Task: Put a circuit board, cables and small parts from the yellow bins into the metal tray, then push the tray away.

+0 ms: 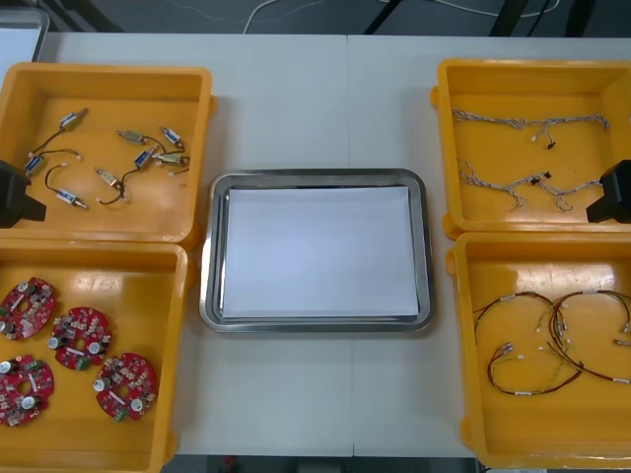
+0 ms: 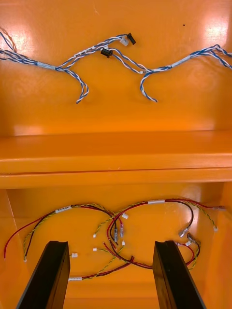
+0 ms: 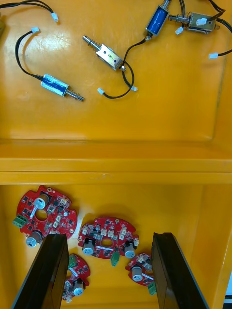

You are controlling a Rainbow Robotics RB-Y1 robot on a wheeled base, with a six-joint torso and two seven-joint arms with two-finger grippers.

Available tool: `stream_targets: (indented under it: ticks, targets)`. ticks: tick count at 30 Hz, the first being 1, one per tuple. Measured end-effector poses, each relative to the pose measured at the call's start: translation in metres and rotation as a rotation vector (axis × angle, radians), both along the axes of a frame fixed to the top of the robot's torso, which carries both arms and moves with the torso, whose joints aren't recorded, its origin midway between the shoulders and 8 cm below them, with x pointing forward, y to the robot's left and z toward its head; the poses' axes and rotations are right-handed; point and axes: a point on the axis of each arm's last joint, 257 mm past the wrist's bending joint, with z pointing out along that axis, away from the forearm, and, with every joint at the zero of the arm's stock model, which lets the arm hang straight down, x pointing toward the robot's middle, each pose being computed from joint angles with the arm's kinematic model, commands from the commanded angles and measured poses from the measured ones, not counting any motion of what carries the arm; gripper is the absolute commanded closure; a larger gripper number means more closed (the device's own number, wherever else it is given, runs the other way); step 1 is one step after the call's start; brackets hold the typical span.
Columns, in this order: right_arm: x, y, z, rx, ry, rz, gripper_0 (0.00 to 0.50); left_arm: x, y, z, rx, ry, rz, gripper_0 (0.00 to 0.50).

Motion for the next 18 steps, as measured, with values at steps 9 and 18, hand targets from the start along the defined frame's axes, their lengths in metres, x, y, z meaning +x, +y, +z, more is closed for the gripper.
stream_targets:
  ticks: [9, 18]
  targets:
    - [0.0000, 0.0000, 0.0000, 0.000, 0.000, 0.000, 0.000, 0.0000, 0.0000, 0.0000, 0.000, 0.000, 0.000, 0.000]
    - [0.0000, 0.0000, 0.0000, 0.000, 0.000, 0.000, 0.000, 0.0000, 0.0000, 0.0000, 0.000, 0.000, 0.000, 0.000]
